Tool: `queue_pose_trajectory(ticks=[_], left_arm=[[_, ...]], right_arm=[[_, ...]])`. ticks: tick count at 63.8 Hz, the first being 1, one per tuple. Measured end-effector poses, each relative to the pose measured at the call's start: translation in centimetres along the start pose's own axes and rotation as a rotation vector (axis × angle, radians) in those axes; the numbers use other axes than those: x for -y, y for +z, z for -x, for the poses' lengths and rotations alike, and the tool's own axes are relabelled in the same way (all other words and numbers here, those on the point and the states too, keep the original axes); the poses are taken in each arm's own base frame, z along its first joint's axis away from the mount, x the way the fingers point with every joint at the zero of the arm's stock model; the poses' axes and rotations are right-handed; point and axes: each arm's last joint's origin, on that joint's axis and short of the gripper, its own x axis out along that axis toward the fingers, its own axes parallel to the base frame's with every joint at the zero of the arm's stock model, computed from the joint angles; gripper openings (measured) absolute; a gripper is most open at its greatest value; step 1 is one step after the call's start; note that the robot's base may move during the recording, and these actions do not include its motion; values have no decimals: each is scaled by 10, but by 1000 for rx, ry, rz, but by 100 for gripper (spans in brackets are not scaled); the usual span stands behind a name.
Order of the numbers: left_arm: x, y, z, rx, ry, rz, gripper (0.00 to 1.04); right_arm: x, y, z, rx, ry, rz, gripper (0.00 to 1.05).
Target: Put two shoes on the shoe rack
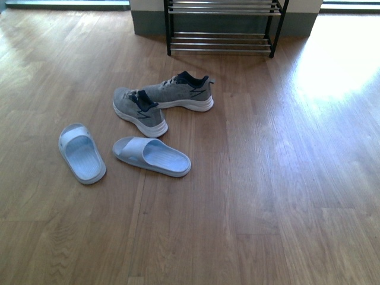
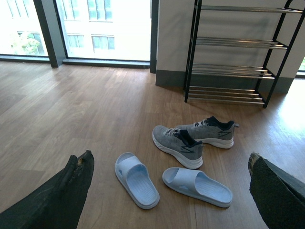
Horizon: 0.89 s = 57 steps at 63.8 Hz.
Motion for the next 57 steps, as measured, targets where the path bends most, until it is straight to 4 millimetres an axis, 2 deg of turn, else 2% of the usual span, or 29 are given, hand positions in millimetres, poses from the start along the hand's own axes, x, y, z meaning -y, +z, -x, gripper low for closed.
queue_pose_trajectory(ticks=[57], left_arm=[[0,0,0,0,0,0,95]], right_arm=[[0,0,0,0,0,0,96]])
